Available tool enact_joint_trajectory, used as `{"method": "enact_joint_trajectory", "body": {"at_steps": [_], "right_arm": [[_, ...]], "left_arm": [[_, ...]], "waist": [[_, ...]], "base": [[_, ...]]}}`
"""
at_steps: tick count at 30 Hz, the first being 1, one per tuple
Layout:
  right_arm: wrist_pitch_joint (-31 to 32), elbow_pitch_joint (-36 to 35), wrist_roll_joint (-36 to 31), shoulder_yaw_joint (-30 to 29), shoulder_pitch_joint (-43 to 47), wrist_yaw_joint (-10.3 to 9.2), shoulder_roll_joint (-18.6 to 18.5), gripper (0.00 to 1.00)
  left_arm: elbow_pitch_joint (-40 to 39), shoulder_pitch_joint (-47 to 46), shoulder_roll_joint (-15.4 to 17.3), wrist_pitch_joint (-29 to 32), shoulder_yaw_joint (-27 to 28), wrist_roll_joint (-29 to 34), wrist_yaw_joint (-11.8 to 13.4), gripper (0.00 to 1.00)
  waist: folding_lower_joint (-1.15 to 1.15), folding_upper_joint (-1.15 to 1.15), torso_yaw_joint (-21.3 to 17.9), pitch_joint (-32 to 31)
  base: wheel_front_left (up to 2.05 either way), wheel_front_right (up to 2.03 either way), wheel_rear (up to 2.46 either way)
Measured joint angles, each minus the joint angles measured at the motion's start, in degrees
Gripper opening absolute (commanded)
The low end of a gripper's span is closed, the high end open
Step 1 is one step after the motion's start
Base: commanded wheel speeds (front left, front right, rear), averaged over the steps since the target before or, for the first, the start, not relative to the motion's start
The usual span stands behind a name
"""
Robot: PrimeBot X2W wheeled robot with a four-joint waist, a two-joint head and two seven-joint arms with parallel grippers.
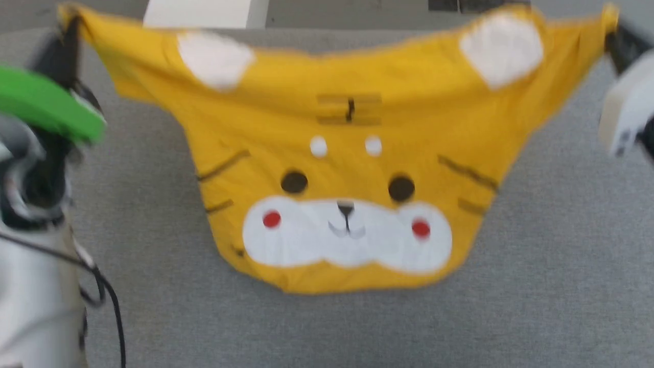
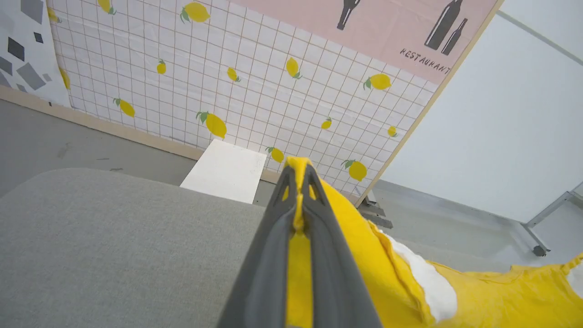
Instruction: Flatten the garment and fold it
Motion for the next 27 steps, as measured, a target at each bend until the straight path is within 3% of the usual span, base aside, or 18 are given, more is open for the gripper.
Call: {"method": "enact_joint_trajectory", "body": {"at_steps": [4,7,15,22,27], "right_arm": [[1.12,3.93,0.36,5.94,-13.23,0.00,-3.92,0.00],[0.85,8.21,-0.23,8.46,-23.39,0.00,-4.82,0.00],[-6.35,18.84,-6.72,9.00,-45.84,0.00,-1.64,0.00],[-17.02,24.70,-13.59,3.91,-59.17,0.00,2.13,0.00],[-22.47,29.72,-15.64,3.19,-61.50,0.00,3.18,0.00]], "left_arm": [[2.83,-10.74,0.85,-0.12,0.12,0.79,2.24,0.00],[6.02,-18.87,1.64,-1.94,0.03,2.24,3.57,0.00],[13.35,-39.55,2.01,-12.95,2.11,5.34,6.98,0.00],[17.84,-51.20,3.07,-22.49,3.35,5.56,5.57,0.00],[22.08,-53.10,3.20,-25.17,3.82,4.36,3.15,0.00]], "waist": [[0.00,0.00,-0.41,3.31],[0.01,0.00,-0.68,6.19],[0.01,0.00,-1.55,14.12],[0.01,0.00,-2.13,18.91],[0.01,0.00,-1.83,19.57]], "base": [[0.00,0.00,0.00],[0.00,0.00,0.00],[0.00,0.00,0.00],[0.00,0.00,0.00],[0.00,0.00,0.00]]}}
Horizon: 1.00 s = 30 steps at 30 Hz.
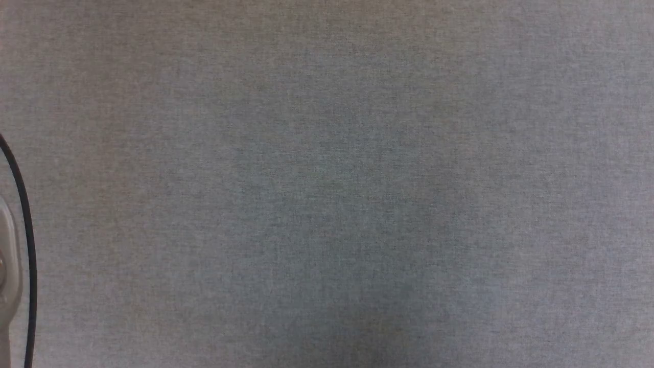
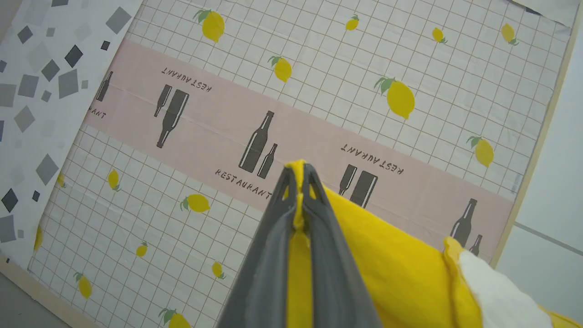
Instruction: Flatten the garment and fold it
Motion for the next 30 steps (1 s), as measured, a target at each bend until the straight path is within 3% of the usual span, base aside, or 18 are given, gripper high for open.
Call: {"method": "enact_joint_trajectory", "body": {"at_steps": [1,10,17,20,21,24,30], "right_arm": [[-1.00,2.53,0.41,1.12,0.97,0.00,0.04,0.00],[-4.37,7.49,10.00,9.48,21.33,0.01,-1.52,0.00],[-4.22,3.78,20.73,8.94,42.05,0.00,-3.43,0.00],[-2.04,0.14,24.13,6.46,53.06,0.00,-3.36,0.00],[0.96,-4.60,25.31,2.74,64.13,0.00,-2.75,0.00],[4.09,-10.23,25.27,-2.40,74.36,0.00,-0.70,0.00],[12.03,-23.07,22.70,-12.22,91.13,0.00,8.51,0.00]], "left_arm": [[2.59,1.70,0.24,-0.04,-0.66,0.04,-1.60,0.00],[10.98,24.99,0.78,2.91,-5.47,1.01,-7.54,0.00],[6.49,47.20,-0.43,6.67,-6.77,-0.44,-8.90,0.00],[1.71,57.91,-2.82,9.01,-6.06,-2.92,-8.14,0.00],[-3.04,67.96,-5.13,11.39,-5.53,-4.83,-6.79,0.00],[-8.02,76.49,-7.13,12.91,-5.25,-6.33,-5.08,0.00],[-16.03,90.37,-10.96,15.15,-5.16,-7.13,-0.68,0.00]], "waist": [[0.00,0.00,0.33,-0.44],[0.00,0.00,1.04,-4.99],[-0.02,0.00,1.62,-10.71],[-0.02,0.00,1.94,-13.66],[-0.02,0.00,2.28,-16.62],[-0.02,0.00,2.65,-19.38],[-0.02,0.00,3.32,-24.01]], "base": [[0.00,0.00,0.00],[0.00,0.00,0.00],[0.00,0.00,0.00],[0.00,0.00,0.00],[0.00,0.00,0.00],[0.00,0.00,0.00],[0.00,0.00,0.00]]}}
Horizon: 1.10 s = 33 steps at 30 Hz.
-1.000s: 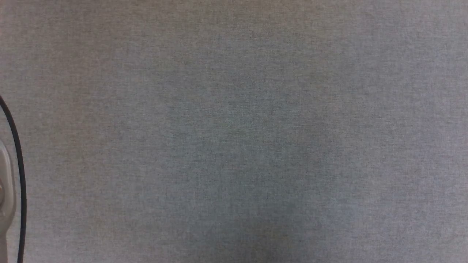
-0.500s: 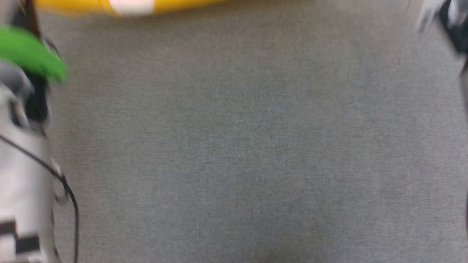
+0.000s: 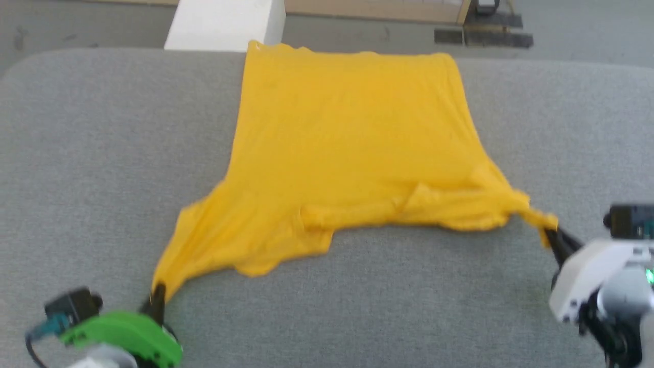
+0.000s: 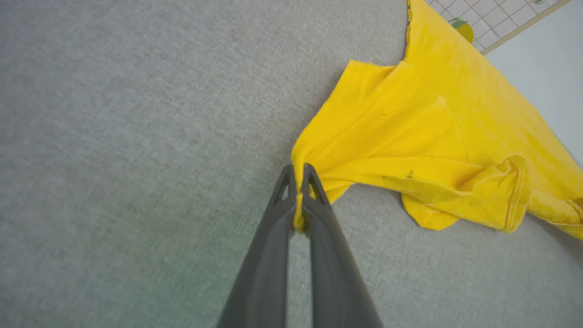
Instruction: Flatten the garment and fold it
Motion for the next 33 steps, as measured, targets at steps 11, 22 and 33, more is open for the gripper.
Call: {"method": "enact_joint_trajectory", "body": {"at_steps": [11,22,33], "right_arm": [[15.04,-11.98,2.10,-8.61,17.06,0.00,5.11,0.00],[20.06,-6.01,7.54,-8.76,24.44,0.00,5.14,0.00],[12.89,-6.02,5.77,-7.53,23.61,0.03,5.46,1.00]], "left_arm": [[-6.34,11.57,-1.74,2.54,0.51,0.03,4.76,0.00],[-5.55,14.79,-1.63,3.08,0.69,0.05,5.89,0.00],[-4.89,14.34,-1.67,1.44,-0.24,-0.40,4.12,0.00]], "waist": [[0.00,0.00,1.01,-3.83],[0.00,0.00,1.61,-4.07],[0.00,0.00,1.83,-3.46]], "base": [[0.00,0.00,0.00],[0.00,0.00,0.00],[0.00,0.00,0.00]]}}
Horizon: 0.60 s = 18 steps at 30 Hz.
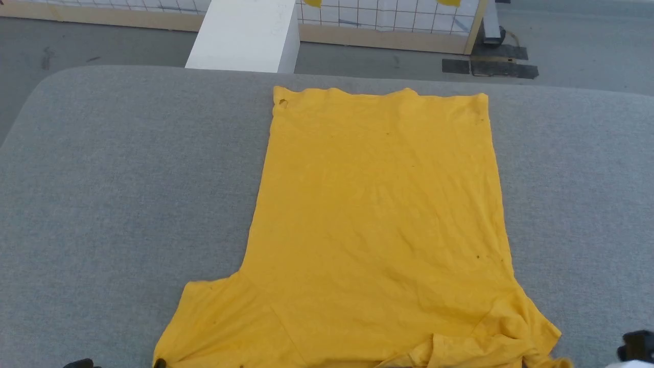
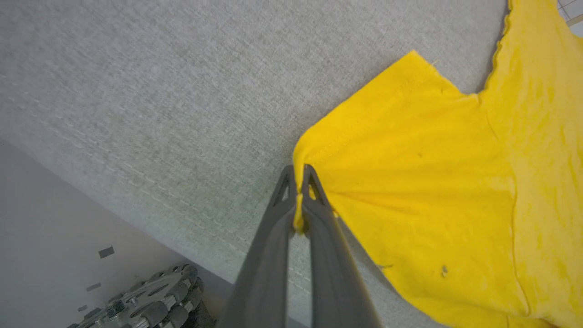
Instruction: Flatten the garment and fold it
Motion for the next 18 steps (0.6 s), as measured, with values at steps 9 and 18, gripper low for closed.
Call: {"method": "enact_joint_trajectory", "body": {"at_steps": [9,18], "right_arm": [[-13.76,-6.81,-3.01,-1.43,-7.27,-0.04,-0.25,1.00],[-29.81,2.80,-8.94,-2.66,-27.80,-0.04,-0.68,1.00]], "left_arm": [[-1.59,-1.27,-0.01,-0.30,-2.10,0.08,-0.85,0.00],[-2.25,-3.75,-0.33,-0.64,-4.87,0.49,-2.02,0.00]], "waist": [[0.00,0.00,1.94,0.35],[0.00,0.00,5.42,1.57]], "base": [[0.00,0.00,0.00],[0.00,0.00,0.00]]}}
